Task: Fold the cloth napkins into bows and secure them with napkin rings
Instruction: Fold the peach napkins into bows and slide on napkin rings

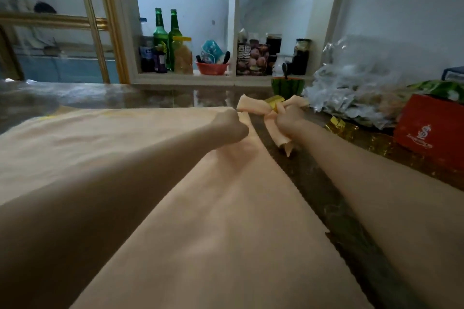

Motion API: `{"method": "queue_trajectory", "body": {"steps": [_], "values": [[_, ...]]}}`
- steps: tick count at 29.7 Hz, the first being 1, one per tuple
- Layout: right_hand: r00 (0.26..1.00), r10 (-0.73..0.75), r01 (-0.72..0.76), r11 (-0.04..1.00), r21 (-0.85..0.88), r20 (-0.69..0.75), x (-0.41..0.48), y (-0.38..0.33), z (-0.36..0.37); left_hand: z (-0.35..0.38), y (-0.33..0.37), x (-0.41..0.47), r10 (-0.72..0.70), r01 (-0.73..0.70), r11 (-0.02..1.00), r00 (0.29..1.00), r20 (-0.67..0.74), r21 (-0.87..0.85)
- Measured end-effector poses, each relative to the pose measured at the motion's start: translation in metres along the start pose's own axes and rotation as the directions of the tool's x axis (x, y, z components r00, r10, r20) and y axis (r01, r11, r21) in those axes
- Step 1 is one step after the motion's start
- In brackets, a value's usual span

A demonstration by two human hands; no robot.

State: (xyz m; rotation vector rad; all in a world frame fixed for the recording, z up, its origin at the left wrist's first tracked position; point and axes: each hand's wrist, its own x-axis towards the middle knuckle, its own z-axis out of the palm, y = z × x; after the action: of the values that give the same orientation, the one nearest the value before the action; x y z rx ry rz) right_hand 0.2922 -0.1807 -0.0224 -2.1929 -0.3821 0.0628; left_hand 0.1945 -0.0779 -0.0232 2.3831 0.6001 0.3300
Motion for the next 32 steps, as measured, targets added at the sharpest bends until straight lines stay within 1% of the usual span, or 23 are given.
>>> {"method": "queue_trajectory", "body": {"steps": [1,2,3,6,10,12,15,17,19,21,23,24,26,28,30,32], "values": [[0.999,0.021,-0.021,0.999,-0.028,-0.025,0.011,0.003,0.0,0.006,-0.008,0.001,0.055,-0.051,0.989,0.998,-0.021,0.141],[0.998,0.042,-0.044,0.998,-0.038,-0.048,0.019,0.004,0.001,0.011,-0.017,0.003,0.09,-0.083,0.967,0.996,-0.019,0.241],[0.996,0.052,-0.055,0.998,-0.039,-0.07,0.028,0.004,0.002,0.013,-0.025,0.005,0.105,-0.099,0.95,0.994,-0.003,0.295],[0.991,0.089,-0.098,0.991,-0.093,-0.097,0.049,0.005,0.005,0.01,-0.041,0.014,0.109,-0.117,0.94,0.993,0.043,0.319],[0.972,0.187,-0.209,0.964,-0.166,-0.14,0.07,0.014,0.008,0.006,-0.045,0.022,0.098,-0.115,0.926,0.993,0.066,0.36],[0.977,0.163,-0.188,0.961,-0.2,-0.138,0.074,0.015,0.007,0.005,-0.044,0.021,0.083,-0.111,0.915,0.993,0.089,0.388],[0.988,0.14,-0.154,0.957,-0.247,-0.071,0.073,0.012,0.003,0.002,-0.04,0.016,0.047,-0.1,0.905,0.989,0.137,0.414],[0.983,0.167,-0.179,0.96,-0.217,-0.074,0.066,0.011,-0.006,0.002,-0.033,0.007,0.037,-0.113,0.901,0.982,0.186,0.419],[0.98,0.167,-0.189,0.951,-0.245,-0.106,0.055,0.011,-0.014,0.0,-0.027,-0.005,0.039,-0.125,0.9,0.978,0.207,0.418],[0.984,0.111,-0.151,0.935,-0.321,-0.139,0.037,0.017,-0.019,-0.001,-0.025,-0.022,0.013,-0.099,0.905,0.979,0.205,0.414],[0.982,0.047,-0.127,0.88,-0.457,-0.182,0.007,0.025,-0.026,-0.002,-0.023,-0.046,-0.022,-0.074,0.887,0.979,0.202,0.456],[0.979,0.029,-0.126,0.867,-0.482,-0.204,-0.01,0.031,-0.03,-0.005,-0.02,-0.062,-0.036,-0.07,0.871,0.978,0.205,0.486],[0.98,0.032,-0.117,0.893,-0.435,-0.198,-0.033,0.032,-0.034,-0.017,-0.014,-0.09,-0.045,-0.097,0.833,0.969,0.242,0.545],[0.988,0.036,-0.087,0.933,-0.349,-0.15,-0.047,0.024,-0.031,-0.028,-0.011,-0.116,-0.05,-0.151,0.802,0.947,0.317,0.578],[0.994,-0.026,-0.002,0.966,-0.258,-0.105,-0.053,0.008,-0.027,-0.03,-0.01,-0.136,-0.041,-0.218,0.785,0.916,0.399,0.581],[0.99,-0.141,0.135,0.982,-0.134,-0.032,-0.063,-0.013,-0.021,-0.037,-0.01,-0.15,-0.034,-0.229,0.811,0.9,0.434,0.539]]}}
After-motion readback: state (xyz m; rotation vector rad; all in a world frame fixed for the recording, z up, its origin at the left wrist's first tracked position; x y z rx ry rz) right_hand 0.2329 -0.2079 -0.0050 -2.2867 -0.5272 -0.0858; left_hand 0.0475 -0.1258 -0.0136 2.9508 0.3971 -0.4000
